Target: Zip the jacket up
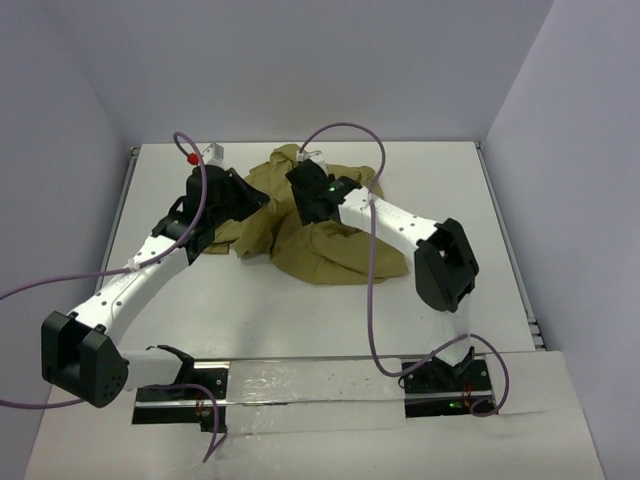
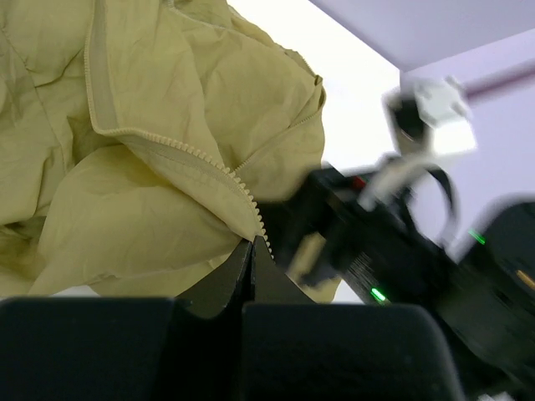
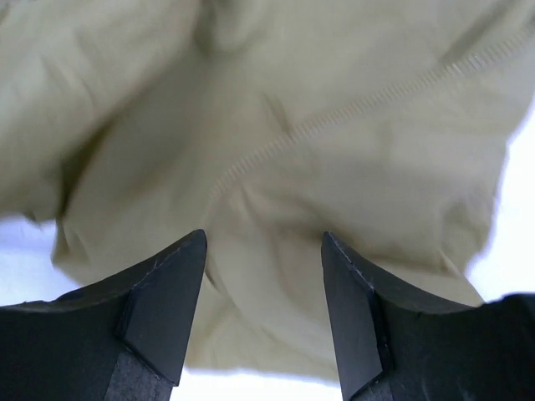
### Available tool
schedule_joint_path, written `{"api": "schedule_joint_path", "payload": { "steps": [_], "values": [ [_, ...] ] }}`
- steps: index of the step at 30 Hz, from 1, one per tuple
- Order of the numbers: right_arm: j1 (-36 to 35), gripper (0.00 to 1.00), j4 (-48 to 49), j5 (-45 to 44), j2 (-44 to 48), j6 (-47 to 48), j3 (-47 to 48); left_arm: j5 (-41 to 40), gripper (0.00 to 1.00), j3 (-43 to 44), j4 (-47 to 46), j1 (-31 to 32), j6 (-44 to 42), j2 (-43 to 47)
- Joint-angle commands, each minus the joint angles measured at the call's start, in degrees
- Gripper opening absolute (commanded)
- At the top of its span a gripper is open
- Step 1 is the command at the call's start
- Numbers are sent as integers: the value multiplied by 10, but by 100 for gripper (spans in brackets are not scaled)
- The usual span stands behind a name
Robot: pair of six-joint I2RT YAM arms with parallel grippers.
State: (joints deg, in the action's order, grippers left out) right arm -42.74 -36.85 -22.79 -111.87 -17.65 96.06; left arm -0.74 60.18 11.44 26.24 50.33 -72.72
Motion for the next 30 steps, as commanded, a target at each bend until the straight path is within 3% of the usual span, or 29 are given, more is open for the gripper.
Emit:
{"api": "schedule_joint_path", "payload": {
  "steps": [1, 6, 9, 14, 19, 23, 24, 27, 30],
  "values": [
    [9, 65, 21, 13, 134, -19, -87, 23, 0, 22, -29, 5, -7, -14],
    [-3, 60, 90, 74, 240, -34, -254, 19, 0, 11, -32, 9, -2, -13],
    [-16, 60, 94, 64, 253, -27, -315, 18, 0, 9, -34, 11, 0, -11],
    [-33, 72, 104, 33, 219, -17, -334, 22, 0, 13, -39, 14, 6, -17],
    [-34, 70, 123, 0, 142, 0, -294, 19, 0, 17, -41, 22, 9, -19],
    [-28, 52, 128, -47, 93, -9, -255, 14, 0, 22, -36, 23, 8, -19],
    [-26, 36, 133, -59, 95, -16, -256, 14, 0, 23, -35, 25, 8, -19],
    [-24, 4, 130, -62, 126, -22, -265, 13, 0, 28, -30, 25, 4, -19],
    [-24, 0, 117, -80, 187, -27, -294, 13, 0, 28, -31, 26, 4, -16]
  ]
}}
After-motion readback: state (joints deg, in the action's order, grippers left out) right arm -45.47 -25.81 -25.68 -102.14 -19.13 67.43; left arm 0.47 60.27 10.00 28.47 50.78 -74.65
